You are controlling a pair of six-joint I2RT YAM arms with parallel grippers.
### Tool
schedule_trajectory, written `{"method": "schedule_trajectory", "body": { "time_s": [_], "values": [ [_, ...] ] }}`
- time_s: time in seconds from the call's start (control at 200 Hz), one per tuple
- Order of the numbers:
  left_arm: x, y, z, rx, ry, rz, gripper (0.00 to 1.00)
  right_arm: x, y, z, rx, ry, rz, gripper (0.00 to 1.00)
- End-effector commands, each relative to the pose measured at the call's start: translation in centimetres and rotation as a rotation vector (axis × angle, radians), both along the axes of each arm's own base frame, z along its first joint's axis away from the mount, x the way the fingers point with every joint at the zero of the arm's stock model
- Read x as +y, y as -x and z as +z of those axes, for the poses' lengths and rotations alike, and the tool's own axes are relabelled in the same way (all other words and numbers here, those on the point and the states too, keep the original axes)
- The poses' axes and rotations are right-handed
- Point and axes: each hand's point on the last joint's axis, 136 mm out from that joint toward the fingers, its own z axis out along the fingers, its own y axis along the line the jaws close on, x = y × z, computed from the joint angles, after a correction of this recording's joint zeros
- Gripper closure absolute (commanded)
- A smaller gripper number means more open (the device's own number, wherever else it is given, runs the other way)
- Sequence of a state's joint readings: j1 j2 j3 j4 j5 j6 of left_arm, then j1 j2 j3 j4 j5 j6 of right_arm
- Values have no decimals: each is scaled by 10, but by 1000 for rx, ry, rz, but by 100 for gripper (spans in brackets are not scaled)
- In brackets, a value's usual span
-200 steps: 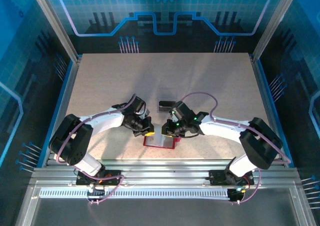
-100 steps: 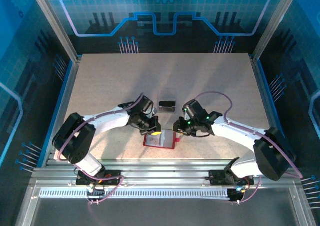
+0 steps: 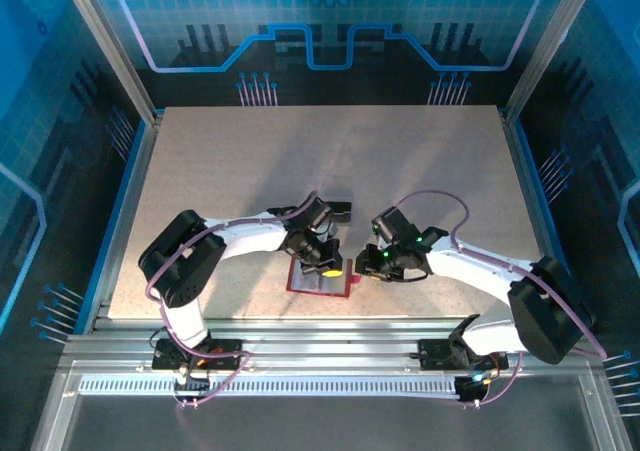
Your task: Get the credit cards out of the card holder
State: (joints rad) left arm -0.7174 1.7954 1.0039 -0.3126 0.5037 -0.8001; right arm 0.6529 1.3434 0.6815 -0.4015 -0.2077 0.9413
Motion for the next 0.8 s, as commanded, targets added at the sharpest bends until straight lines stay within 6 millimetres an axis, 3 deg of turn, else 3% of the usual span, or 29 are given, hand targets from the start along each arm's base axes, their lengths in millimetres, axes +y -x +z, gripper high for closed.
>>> {"method": "schedule_trajectory", "body": {
  "time_s": [0.0,0.285,0.56,0.795],
  "values": [
    [-11,0,4,28,31,0,99,-2,5,-10,38,-3,-4,69],
    [-7,-1,2,14,15,5,99,3,0,-11,28,-17,-4,78],
    [4,-12,28,-44,42,41,99,5,-9,-4,-2,-18,-3,92],
    [31,-24,47,-104,36,98,99,13,-19,1,-11,-26,15,93]
  ]
}}
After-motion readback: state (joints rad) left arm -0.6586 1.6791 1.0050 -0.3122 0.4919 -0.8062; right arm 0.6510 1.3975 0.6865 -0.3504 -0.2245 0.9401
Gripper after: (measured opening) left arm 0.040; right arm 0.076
